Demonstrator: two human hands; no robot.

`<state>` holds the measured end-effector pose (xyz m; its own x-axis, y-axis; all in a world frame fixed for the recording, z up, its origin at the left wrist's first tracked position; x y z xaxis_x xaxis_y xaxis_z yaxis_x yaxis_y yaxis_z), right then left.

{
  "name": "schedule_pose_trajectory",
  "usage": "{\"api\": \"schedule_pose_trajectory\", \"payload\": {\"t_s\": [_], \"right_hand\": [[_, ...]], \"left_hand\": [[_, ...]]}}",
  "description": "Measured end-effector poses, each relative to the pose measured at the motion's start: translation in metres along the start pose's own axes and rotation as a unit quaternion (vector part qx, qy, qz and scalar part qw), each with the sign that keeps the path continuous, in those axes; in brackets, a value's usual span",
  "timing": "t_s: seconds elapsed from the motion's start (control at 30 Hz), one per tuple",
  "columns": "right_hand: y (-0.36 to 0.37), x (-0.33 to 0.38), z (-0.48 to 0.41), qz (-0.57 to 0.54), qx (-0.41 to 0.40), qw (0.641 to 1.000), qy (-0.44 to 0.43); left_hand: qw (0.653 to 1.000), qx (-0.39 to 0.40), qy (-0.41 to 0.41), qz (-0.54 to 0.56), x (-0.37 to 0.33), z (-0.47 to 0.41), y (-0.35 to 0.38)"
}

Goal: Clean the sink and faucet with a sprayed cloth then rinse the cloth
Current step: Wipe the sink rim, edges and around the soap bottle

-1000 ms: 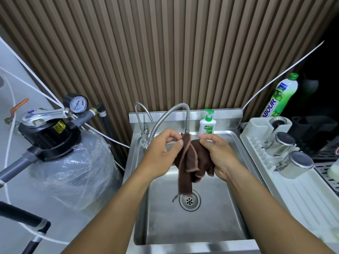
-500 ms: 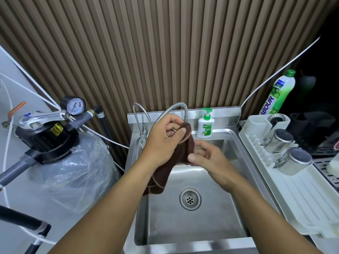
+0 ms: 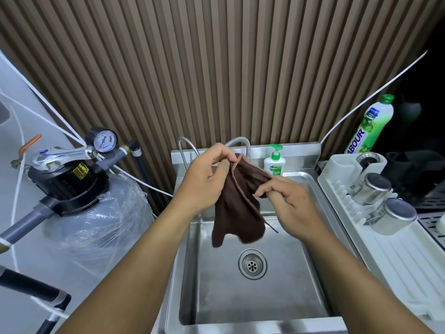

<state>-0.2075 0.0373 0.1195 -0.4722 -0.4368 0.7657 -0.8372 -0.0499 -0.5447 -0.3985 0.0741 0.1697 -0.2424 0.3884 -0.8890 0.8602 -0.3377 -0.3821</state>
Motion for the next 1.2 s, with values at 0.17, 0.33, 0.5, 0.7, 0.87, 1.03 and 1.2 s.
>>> {"api": "schedule_pose_trajectory", "payload": {"t_s": [0.17, 0.33, 0.5, 0.7, 0.87, 1.03, 1.2], "right_hand": [[0.018, -0.002, 0.012, 0.111, 0.046, 0.993, 0.014], [0.034, -0.007, 0.008, 0.171, 0.076, 0.982, -0.024], [0.047, -0.001, 0.001, 0.188, 0.074, 0.978, -0.046], [0.017, 0.001, -0.002, 0.043, -0.009, 0.999, -0.025], [-0.012, 0.019, -0.012, 0.019, -0.003, 0.999, -0.038], [-0.032, 0.036, -0.028, 0.092, 0.01, 0.994, -0.054], [-0.047, 0.042, -0.038, 0.116, 0.013, 0.991, -0.062]], "left_hand": [[0.999, -0.019, 0.016, -0.043, -0.009, -0.003, -0.002], [1.0, -0.016, -0.008, -0.019, -0.01, -0.003, -0.007], [1.0, -0.009, -0.022, 0.001, -0.01, 0.0, -0.011], [0.998, -0.013, -0.058, 0.014, 0.005, 0.005, -0.032], [0.998, -0.015, -0.055, -0.005, 0.01, 0.008, -0.037], [0.996, -0.025, -0.049, -0.065, 0.014, 0.002, -0.03], [0.993, 0.026, -0.066, -0.098, 0.015, -0.004, -0.032]]}}
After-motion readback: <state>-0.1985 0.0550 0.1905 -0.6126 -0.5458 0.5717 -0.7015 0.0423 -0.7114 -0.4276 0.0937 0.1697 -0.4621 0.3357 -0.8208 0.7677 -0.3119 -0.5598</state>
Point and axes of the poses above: each hand's wrist, its own z-axis away from the middle knuckle, its own y-axis out of the palm, x = y × z, the point moved 3 cm from there along -z, towards the middle knuckle, and after that the axes turned 14 degrees about x, right-handed, at the moved point
